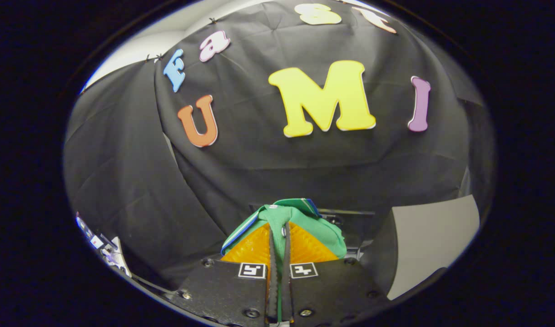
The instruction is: Put the clothes into the washing machine and then close the washing machine lid.
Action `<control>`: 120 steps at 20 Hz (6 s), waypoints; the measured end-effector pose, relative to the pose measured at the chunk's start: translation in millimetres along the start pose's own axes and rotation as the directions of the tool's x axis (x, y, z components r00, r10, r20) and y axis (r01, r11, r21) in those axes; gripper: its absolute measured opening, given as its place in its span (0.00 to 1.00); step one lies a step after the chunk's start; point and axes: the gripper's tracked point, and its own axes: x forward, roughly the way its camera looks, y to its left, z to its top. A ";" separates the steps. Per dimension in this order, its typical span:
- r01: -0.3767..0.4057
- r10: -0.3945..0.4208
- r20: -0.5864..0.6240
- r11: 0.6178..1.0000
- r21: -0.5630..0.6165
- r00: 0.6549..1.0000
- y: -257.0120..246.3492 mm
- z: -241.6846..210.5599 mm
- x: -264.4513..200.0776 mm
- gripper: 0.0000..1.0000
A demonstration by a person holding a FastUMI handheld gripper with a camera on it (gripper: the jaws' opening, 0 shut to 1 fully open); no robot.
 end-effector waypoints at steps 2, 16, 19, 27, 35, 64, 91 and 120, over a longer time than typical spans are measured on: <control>0.009 -0.009 -0.043 1.000 0.007 0.999 -2.8 -15.9 20.4 0.07; 0.135 -0.112 -0.322 0.990 0.048 0.940 -36.8 -148.4 140.6 0.07; 0.170 -0.136 -0.385 0.984 0.057 0.913 -49.4 -176.3 160.9 0.07; 0.229 -0.175 -0.509 0.972 0.045 0.842 -55.0 -234.9 183.4 0.07; 0.264 -0.192 -0.530 0.962 0.064 0.826 -57.6 -242.5 180.8 0.13; 0.275 -0.279 -0.124 0.960 -0.048 0.952 -46.2 -78.3 88.6 0.83; 0.390 -0.390 -0.008 0.920 0.039 0.921 -65.9 40.7 197.5 0.83; 0.397 -0.397 -0.025 0.918 -0.001 0.918 -65.1 -13.3 192.4 0.88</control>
